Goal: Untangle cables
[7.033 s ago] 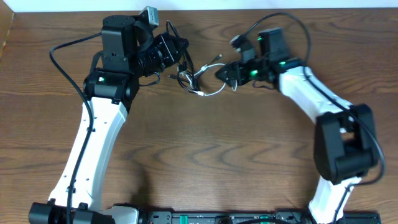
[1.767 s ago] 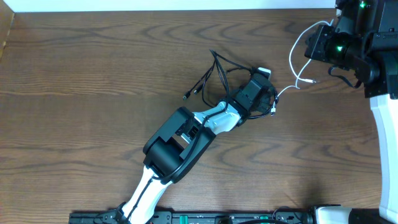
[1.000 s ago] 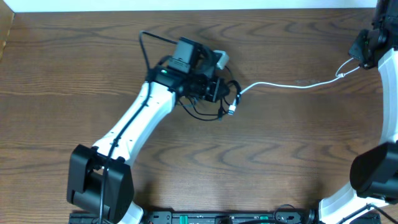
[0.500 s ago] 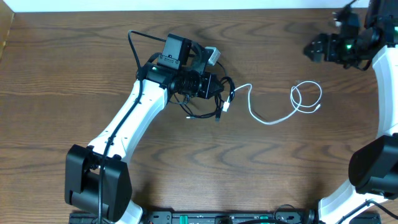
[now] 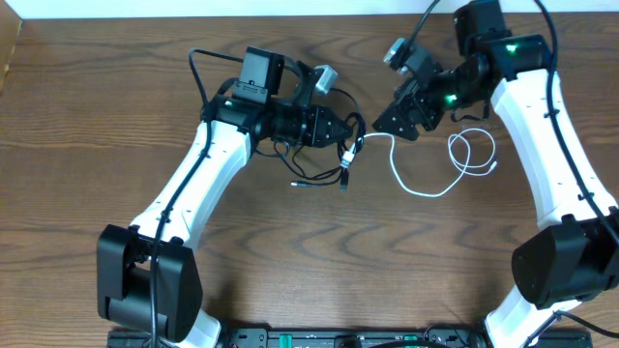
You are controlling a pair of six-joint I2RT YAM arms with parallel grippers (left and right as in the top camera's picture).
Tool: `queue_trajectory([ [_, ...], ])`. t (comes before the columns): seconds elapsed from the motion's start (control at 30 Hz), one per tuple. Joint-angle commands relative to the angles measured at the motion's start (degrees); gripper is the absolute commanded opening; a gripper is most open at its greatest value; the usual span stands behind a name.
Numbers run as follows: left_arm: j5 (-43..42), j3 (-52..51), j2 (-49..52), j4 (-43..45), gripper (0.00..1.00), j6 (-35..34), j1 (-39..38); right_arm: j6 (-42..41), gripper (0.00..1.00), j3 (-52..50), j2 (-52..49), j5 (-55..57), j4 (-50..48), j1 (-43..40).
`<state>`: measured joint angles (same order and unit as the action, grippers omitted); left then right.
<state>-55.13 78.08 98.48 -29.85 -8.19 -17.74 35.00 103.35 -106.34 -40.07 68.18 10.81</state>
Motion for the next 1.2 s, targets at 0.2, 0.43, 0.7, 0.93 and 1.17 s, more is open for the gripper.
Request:
queue_trajectory([
  [0.2,-0.7,0.0,-1.0,0.1,0.07,-1.1,1.4,3.9,0.81,0.8,-0.1,-2.4,0.7,1.3],
  [0.43,10.3,0.0,-0.9,0.1,0.07,-6.4,1.4,3.9,0.78,0.7,-0.1,-2.4,2.3,1.3],
  [0.7,14.9,0.0,-0.9,0.1,0.07,-8.9,1.4,4.7,0.81,0.8,-0.1,-4.7,2.1,1.5],
  [0.93,11.1,0.0,-0.9,0.1,0.08,-8.8,1.4,7.5,0.7,-1.0,-2.4,0.5,-0.1,5.5],
  [1.17,2.9,0.0,-0.9,0.1,0.07,-8.0,2.2,7.5,0.58,-1.0,-8.0,3.1,-4.1,5.9],
])
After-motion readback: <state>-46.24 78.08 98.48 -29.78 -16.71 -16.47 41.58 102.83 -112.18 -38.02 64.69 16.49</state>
